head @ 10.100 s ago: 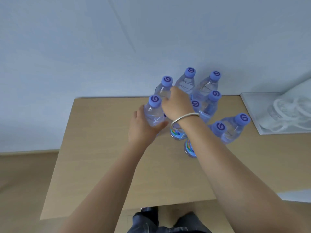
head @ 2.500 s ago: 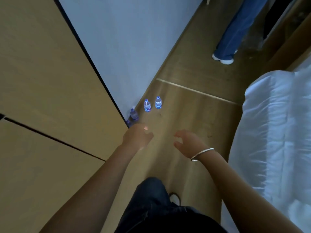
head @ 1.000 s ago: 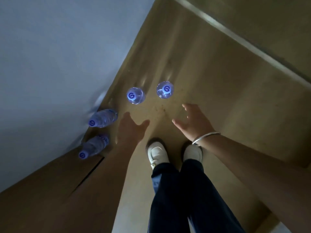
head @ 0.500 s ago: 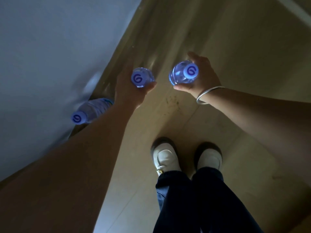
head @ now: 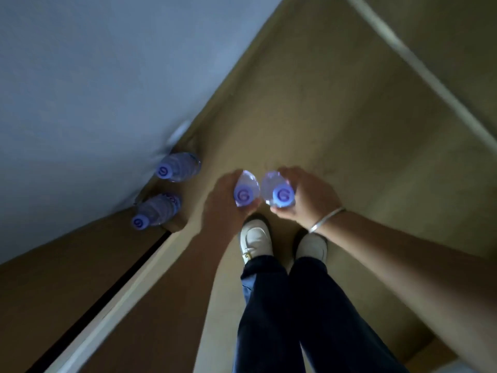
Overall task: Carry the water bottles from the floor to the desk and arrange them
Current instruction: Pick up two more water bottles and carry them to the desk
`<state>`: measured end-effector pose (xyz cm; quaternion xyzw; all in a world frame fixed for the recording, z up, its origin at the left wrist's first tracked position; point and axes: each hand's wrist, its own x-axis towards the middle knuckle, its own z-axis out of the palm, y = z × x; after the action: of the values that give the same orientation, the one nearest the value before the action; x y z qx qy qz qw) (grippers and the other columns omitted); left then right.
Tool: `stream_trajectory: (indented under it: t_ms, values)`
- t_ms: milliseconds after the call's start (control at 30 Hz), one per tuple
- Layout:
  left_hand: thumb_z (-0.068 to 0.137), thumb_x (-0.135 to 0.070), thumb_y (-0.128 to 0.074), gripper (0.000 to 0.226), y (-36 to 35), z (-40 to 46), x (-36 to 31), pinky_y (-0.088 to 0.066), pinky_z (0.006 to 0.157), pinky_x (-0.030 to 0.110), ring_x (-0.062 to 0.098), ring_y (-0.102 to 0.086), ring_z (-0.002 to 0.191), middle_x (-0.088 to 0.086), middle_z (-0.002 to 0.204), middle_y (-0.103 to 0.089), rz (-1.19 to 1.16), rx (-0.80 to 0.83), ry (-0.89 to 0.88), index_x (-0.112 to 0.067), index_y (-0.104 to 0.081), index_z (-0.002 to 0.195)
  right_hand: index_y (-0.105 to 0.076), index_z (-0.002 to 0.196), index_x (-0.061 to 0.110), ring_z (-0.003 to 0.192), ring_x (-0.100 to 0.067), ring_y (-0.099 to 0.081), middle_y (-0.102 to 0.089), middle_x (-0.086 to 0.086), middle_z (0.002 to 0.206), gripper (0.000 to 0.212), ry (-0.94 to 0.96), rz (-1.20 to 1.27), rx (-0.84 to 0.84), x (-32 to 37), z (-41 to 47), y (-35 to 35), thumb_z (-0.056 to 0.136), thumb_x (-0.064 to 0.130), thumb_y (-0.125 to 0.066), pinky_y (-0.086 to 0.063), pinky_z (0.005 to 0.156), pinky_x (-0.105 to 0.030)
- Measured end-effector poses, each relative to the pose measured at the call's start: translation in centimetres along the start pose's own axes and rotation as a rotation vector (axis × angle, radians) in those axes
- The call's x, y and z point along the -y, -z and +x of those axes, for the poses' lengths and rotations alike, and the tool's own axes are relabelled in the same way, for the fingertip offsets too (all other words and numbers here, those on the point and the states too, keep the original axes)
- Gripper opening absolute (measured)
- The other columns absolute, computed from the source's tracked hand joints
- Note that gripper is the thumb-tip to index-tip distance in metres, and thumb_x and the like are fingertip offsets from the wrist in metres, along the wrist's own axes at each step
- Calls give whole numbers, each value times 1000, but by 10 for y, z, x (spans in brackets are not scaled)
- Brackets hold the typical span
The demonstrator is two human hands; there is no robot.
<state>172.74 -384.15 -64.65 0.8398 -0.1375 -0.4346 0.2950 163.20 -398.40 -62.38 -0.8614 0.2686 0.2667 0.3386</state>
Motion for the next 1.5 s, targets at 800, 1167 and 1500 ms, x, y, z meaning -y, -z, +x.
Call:
stream_trajectory:
  t_ms: [800, 1167, 1500]
  values:
    - [73, -35, -76, 60, 80, -476, -111, -37, 77, 23, 21, -57, 102, -1, 117, -52, -417, -833, 442, -29, -51, 127, -47, 131, 21, 107, -25, -55, -55, 0, 121, 73, 763, -356, 109, 228, -354, 133, 66, 42, -72, -47, 82, -33]
    - [74, -41, -72, 51, 36, -681, -79, -39, 77, 27, 21, -56, 101, -5, 110, -46, -581, -1162, 626, -33, -51, 120, -60, 91, 9, 90, -26, -58, -60, -5, 91, 49, 1145, -512, 236, 306, -519, 58, 64, 47, -74, -46, 71, -33]
    - [76, -46, -67, 35, 1, -868, -21, -39, 73, 26, 22, -59, 94, -6, 106, -62, -622, -1513, 889, -30, -54, 105, -62, 92, 19, 88, -24, -60, -61, -2, 94, 42, 1352, -501, 385, 370, -672, -51, 61, 45, -74, -46, 72, -30]
